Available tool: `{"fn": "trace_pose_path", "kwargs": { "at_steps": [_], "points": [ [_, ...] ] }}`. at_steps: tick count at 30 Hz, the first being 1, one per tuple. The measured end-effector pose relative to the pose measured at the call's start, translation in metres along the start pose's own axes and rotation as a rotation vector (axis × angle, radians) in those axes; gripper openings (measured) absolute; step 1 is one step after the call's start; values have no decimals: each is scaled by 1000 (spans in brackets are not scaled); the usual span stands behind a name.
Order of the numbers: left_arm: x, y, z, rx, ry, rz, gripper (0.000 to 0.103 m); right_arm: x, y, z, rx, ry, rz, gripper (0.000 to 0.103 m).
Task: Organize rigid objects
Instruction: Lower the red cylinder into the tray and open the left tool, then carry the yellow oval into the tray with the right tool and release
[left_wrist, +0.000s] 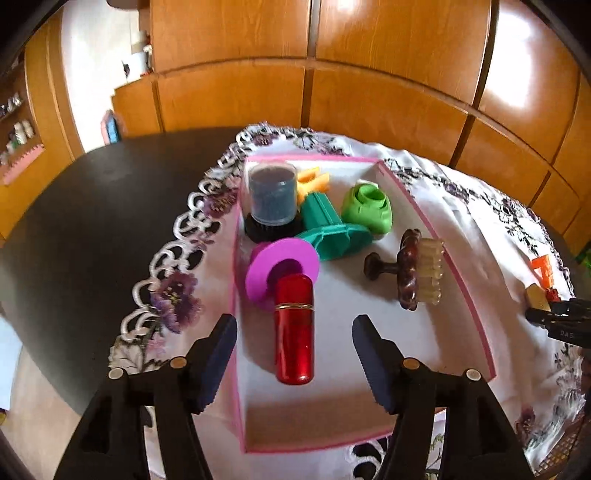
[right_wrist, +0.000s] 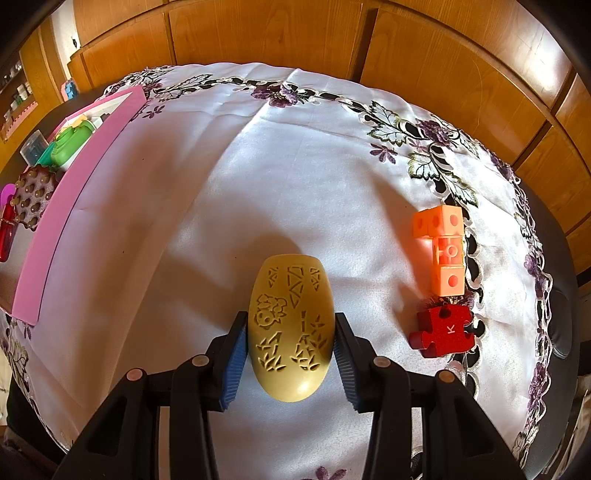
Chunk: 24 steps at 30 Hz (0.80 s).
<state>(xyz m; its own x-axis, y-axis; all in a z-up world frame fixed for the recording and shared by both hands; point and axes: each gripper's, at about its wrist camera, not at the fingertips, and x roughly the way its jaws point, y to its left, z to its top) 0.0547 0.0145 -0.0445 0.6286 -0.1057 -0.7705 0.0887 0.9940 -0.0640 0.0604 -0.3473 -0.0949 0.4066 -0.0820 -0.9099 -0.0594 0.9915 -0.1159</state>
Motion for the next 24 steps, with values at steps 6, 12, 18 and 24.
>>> {"fn": "trace_pose_path", "kwargs": {
  "at_steps": [6, 12, 18, 24],
  "points": [
    [-27, 4, -3, -28, -57, 25, 66, -2, -1, 1, 1, 0, -4, 44],
    [-37, 7, -3, -58, -67, 34, 66, -5, -1, 2, 4, -9, -3, 44],
    [-43, 10, -6, -65, -84, 44, 66, -25, -6, 8, 66, -78, 32, 44],
    [-45, 19, -5, -94, -95, 52, 66, -71, 32, 20, 31, -208, 204, 44]
  ]
}}
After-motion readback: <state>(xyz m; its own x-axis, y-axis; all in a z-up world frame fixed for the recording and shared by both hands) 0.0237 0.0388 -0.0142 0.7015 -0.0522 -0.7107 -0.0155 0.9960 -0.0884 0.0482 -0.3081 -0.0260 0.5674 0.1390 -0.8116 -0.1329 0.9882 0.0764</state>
